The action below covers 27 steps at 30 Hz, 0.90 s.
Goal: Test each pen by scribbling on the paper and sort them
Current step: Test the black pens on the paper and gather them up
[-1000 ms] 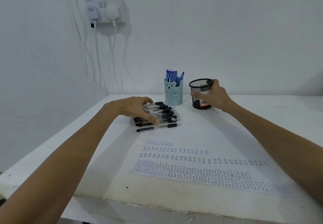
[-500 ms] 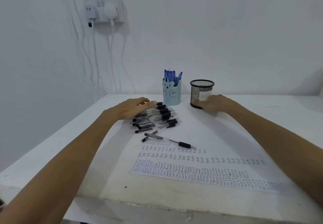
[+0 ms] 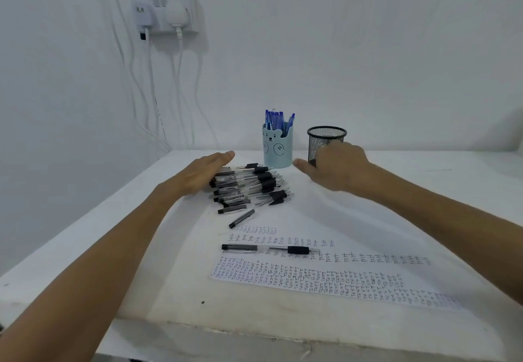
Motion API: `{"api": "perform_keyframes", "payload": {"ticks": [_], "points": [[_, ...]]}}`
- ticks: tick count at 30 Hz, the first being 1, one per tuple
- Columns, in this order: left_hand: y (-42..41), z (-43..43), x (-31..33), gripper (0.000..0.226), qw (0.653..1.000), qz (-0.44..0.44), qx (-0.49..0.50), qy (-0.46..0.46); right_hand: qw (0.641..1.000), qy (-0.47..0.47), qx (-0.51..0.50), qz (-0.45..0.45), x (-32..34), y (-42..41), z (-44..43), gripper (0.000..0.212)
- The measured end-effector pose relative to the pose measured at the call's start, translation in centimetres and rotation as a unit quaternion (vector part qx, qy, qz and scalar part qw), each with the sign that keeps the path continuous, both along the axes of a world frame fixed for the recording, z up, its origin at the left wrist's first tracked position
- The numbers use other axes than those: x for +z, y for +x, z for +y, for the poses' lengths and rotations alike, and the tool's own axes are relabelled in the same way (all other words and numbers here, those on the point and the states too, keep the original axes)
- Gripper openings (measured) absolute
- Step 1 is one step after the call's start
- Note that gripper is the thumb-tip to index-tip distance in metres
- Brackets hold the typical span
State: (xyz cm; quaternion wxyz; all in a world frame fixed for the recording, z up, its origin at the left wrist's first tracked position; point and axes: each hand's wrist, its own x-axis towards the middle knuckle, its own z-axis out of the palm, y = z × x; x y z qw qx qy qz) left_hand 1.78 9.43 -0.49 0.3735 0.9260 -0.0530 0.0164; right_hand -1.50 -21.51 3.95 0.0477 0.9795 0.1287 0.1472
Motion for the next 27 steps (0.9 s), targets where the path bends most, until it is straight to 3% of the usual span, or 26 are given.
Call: {"api": "perform_keyframes", "payload": {"ticks": [1, 3, 5, 7, 11, 16, 21, 22, 24, 27], "points": [[0.0, 0.2, -0.2, 0.118, 1.000, -0.001, -0.001, -0.008, 0.998, 0.021, 0.056, -0.004, 0.0, -1.5, 0.4, 0.078], [0.0, 0.5, -0.6, 0.119, 1.000, -0.004, -0.001, -0.021, 0.972, 0.083, 0.201, 0.088, -0.1, -4.9, 1.0, 0.082], [0.1, 0.9, -0.9, 0.110, 0.999, -0.009, 0.003, -0.038, 0.927, 0.094, 0.308, 0.192, -0.6, -8.1, 1.8, 0.068], [0.4, 1.0, -1.3, 0.099, 0.998, -0.004, 0.007, -0.061, 0.914, 0.059, 0.350, 0.196, -1.6, -9.3, 2.3, 0.048], [1.0, 1.2, -2.4, 0.075, 0.996, -0.013, 0.021, -0.090, 0.906, 0.076, 0.379, 0.171, -2.6, -8.7, 2.6, 0.027], [1.0, 0.7, -2.6, 0.052, 0.993, -0.029, 0.012, -0.115, 0.896, 0.095, 0.389, 0.190, -3.0, -8.1, 2.6, 0.021], [1.1, 0.3, -2.6, 0.030, 0.992, -0.049, 0.008, -0.114, 0.908, 0.115, 0.360, 0.180, -3.4, -8.2, 2.1, 0.008], [1.0, 0.3, -2.5, 0.030, 0.993, -0.045, 0.005, -0.109, 0.910, 0.118, 0.358, 0.173, -3.4, -8.1, 1.9, 0.012], [0.8, 0.6, -2.4, 0.050, 0.994, -0.042, -0.005, -0.099, 0.913, 0.104, 0.374, 0.125, -3.3, -7.6, 1.7, 0.035], [0.9, 1.2, -2.5, 0.071, 0.994, -0.045, -0.007, -0.102, 0.913, 0.174, 0.364, 0.060, -2.5, -6.3, 0.7, 0.017]]}}
